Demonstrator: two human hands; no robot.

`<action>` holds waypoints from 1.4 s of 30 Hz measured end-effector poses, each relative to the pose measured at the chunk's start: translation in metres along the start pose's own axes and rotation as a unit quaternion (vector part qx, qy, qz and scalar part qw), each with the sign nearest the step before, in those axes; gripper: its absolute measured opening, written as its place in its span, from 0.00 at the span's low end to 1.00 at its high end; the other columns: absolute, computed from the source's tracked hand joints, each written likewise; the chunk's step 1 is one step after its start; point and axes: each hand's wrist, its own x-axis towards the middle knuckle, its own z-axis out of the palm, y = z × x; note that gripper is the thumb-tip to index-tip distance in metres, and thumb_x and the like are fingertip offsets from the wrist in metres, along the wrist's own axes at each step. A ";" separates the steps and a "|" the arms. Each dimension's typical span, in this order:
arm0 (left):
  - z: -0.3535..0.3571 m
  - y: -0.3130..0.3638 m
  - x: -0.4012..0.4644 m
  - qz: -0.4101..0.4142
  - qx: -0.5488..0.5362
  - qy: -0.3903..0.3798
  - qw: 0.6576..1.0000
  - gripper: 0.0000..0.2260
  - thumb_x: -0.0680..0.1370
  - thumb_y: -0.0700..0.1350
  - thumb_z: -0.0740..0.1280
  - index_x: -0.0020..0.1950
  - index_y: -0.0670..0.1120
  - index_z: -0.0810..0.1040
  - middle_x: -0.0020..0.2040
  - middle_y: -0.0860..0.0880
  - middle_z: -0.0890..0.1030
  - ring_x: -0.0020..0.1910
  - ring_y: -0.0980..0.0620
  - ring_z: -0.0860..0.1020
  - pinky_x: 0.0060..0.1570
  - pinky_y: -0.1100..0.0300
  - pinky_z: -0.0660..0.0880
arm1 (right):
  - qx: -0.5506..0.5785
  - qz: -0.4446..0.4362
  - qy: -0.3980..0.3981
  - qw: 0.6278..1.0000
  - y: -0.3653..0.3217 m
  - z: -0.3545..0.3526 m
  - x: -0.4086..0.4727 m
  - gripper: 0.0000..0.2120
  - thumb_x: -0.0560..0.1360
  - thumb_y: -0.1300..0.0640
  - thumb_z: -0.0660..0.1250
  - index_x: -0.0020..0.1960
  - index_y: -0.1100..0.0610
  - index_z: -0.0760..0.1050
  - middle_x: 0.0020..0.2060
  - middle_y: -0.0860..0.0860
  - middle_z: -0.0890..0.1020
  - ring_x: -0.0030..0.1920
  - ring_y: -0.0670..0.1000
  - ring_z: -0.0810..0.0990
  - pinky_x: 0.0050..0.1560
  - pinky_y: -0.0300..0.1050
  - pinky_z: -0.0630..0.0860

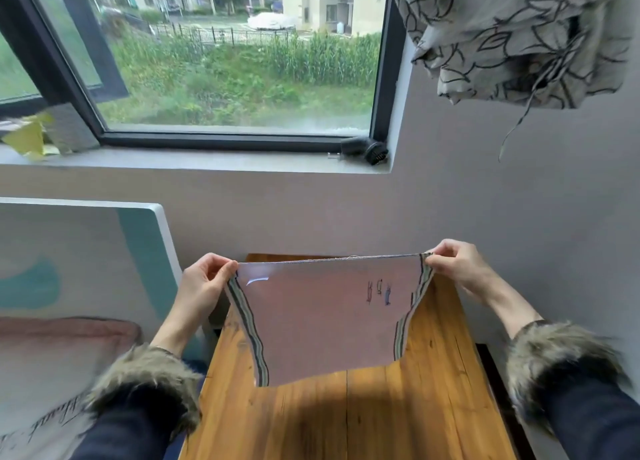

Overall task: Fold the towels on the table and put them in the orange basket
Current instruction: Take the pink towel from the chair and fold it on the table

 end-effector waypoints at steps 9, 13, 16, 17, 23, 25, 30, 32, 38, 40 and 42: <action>-0.007 -0.008 0.016 0.017 0.051 -0.046 0.997 0.07 0.73 0.36 0.70 0.38 0.47 0.78 0.37 0.47 0.81 0.37 0.50 0.76 0.43 0.60 0.72 | -0.180 -0.070 -0.022 0.981 -0.007 0.006 0.013 0.08 0.71 0.69 0.67 0.48 0.60 0.76 0.42 0.54 0.79 0.46 0.53 0.77 0.49 0.40 0.73; -0.006 -0.012 0.022 0.049 0.111 -0.086 0.989 0.07 0.73 0.36 0.70 0.48 0.46 0.81 0.41 0.49 0.80 0.42 0.51 0.77 0.48 0.63 0.72 | -0.336 -0.093 -0.045 0.936 -0.008 0.012 0.020 0.13 0.72 0.66 0.64 0.54 0.58 0.80 0.49 0.53 0.80 0.51 0.53 0.77 0.53 0.39 0.69; -0.005 -0.014 0.025 0.110 0.180 -0.109 0.971 0.06 0.72 0.34 0.70 0.48 0.41 0.83 0.41 0.49 0.79 0.42 0.51 0.78 0.44 0.71 0.70 | -0.364 -0.093 -0.037 0.926 -0.009 0.014 0.025 0.12 0.72 0.66 0.63 0.50 0.57 0.81 0.46 0.54 0.78 0.46 0.52 0.74 0.47 0.38 0.66; -0.004 -0.013 0.026 0.127 0.196 -0.109 0.966 0.05 0.72 0.34 0.70 0.47 0.40 0.83 0.40 0.48 0.79 0.41 0.50 0.78 0.44 0.69 0.70 | -0.363 -0.094 -0.032 0.926 -0.009 0.014 0.027 0.12 0.71 0.66 0.63 0.49 0.57 0.81 0.45 0.54 0.78 0.46 0.51 0.74 0.46 0.37 0.65; 0.006 -0.012 0.034 0.183 0.222 -0.058 0.956 0.03 0.73 0.33 0.69 0.44 0.39 0.81 0.40 0.49 0.78 0.39 0.51 0.77 0.44 0.59 0.72 | -0.350 -0.104 0.016 0.931 -0.004 0.019 0.038 0.11 0.71 0.68 0.62 0.47 0.58 0.81 0.46 0.57 0.78 0.45 0.52 0.74 0.47 0.37 0.65; 0.010 -0.013 0.036 0.180 0.220 -0.047 0.958 0.03 0.73 0.33 0.70 0.43 0.40 0.81 0.40 0.49 0.78 0.38 0.51 0.76 0.43 0.62 0.70 | -0.346 -0.102 0.033 0.932 0.000 0.021 0.037 0.11 0.71 0.68 0.61 0.46 0.59 0.81 0.46 0.58 0.78 0.47 0.55 0.75 0.47 0.37 0.65; 0.022 -0.017 0.041 0.150 0.232 -0.027 0.961 0.02 0.74 0.34 0.68 0.43 0.39 0.80 0.41 0.46 0.79 0.39 0.49 0.76 0.42 0.65 0.68 | -0.347 -0.098 0.060 0.931 0.011 0.025 0.031 0.10 0.73 0.68 0.60 0.46 0.60 0.79 0.47 0.58 0.77 0.50 0.57 0.75 0.49 0.41 0.66; 0.029 -0.012 0.054 0.112 0.245 -0.024 0.963 0.03 0.75 0.35 0.67 0.43 0.40 0.80 0.43 0.44 0.80 0.43 0.45 0.77 0.46 0.57 0.71 | -0.358 -0.101 0.061 0.926 0.005 0.026 0.036 0.10 0.73 0.68 0.59 0.47 0.61 0.78 0.49 0.59 0.77 0.52 0.59 0.75 0.53 0.45 0.69; 0.038 0.019 0.095 0.077 0.248 -0.002 0.966 0.03 0.75 0.37 0.66 0.44 0.40 0.80 0.46 0.42 0.82 0.48 0.42 0.77 0.50 0.55 0.70 | -0.371 -0.100 0.093 0.919 -0.026 0.020 0.062 0.09 0.73 0.68 0.58 0.47 0.62 0.76 0.50 0.59 0.77 0.53 0.59 0.75 0.49 0.44 0.68; 0.041 0.027 0.101 0.077 0.240 0.015 0.967 0.04 0.76 0.37 0.65 0.45 0.40 0.80 0.46 0.41 0.82 0.48 0.42 0.77 0.51 0.55 0.70 | -0.363 -0.103 0.123 0.918 -0.031 0.020 0.067 0.08 0.73 0.68 0.58 0.47 0.62 0.75 0.50 0.59 0.77 0.51 0.60 0.75 0.46 0.43 0.66; 0.043 0.035 0.104 0.090 0.224 0.036 0.970 0.04 0.76 0.37 0.65 0.46 0.39 0.80 0.46 0.41 0.82 0.48 0.42 0.77 0.50 0.56 0.70 | -0.350 -0.118 0.155 0.916 -0.033 0.020 0.069 0.08 0.74 0.69 0.57 0.47 0.62 0.74 0.50 0.59 0.77 0.50 0.60 0.75 0.45 0.44 0.66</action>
